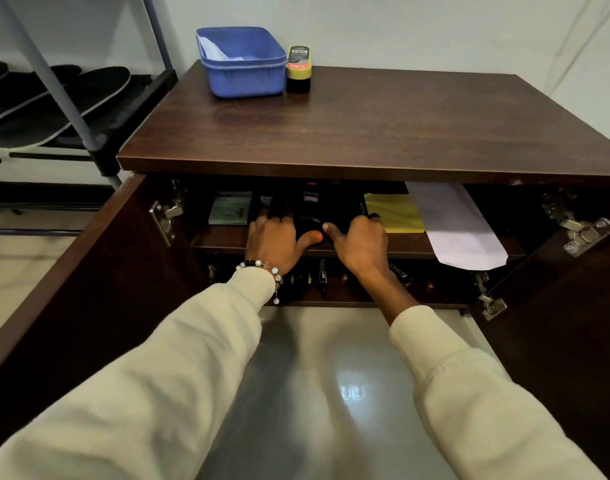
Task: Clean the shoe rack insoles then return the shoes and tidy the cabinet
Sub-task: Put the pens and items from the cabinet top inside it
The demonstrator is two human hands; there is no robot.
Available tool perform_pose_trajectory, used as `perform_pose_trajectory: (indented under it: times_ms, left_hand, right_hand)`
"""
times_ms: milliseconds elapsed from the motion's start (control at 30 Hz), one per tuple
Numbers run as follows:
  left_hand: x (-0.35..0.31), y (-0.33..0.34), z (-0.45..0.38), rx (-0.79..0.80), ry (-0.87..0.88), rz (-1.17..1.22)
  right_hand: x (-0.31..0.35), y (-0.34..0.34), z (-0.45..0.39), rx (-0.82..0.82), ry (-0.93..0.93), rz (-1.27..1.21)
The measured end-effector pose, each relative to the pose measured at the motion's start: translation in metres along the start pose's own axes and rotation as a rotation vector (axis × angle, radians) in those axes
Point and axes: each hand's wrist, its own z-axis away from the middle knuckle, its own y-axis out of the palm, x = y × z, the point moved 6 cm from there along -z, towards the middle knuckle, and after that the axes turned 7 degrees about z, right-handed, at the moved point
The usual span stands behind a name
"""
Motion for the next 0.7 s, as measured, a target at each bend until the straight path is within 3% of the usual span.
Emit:
perform_pose_trajectory:
  times_ms: [267,467,600,700]
  left_hand:
    - [0.008,-0.003,0.012,0.038,0.038,0.051]
    - [0.003,-0.024,0.023,0.017,0.053,-0.053]
    - [-0.003,-0.047,0.031,0.054,0.064,0.078]
    - [-0.017,-0.079,0.044,-0.022,0.185,0.245]
  right_hand:
    - [0.003,0.000,0.007,-0.028,-0.053,0.117]
    - [0.007,-0.009,0.015,-0.018,-0.063,0.146]
    - [0.014,-0.027,0.027,0.002,-0.075,0.144]
    - [0.028,-0.060,0.041,0.023,-0.108,0.134]
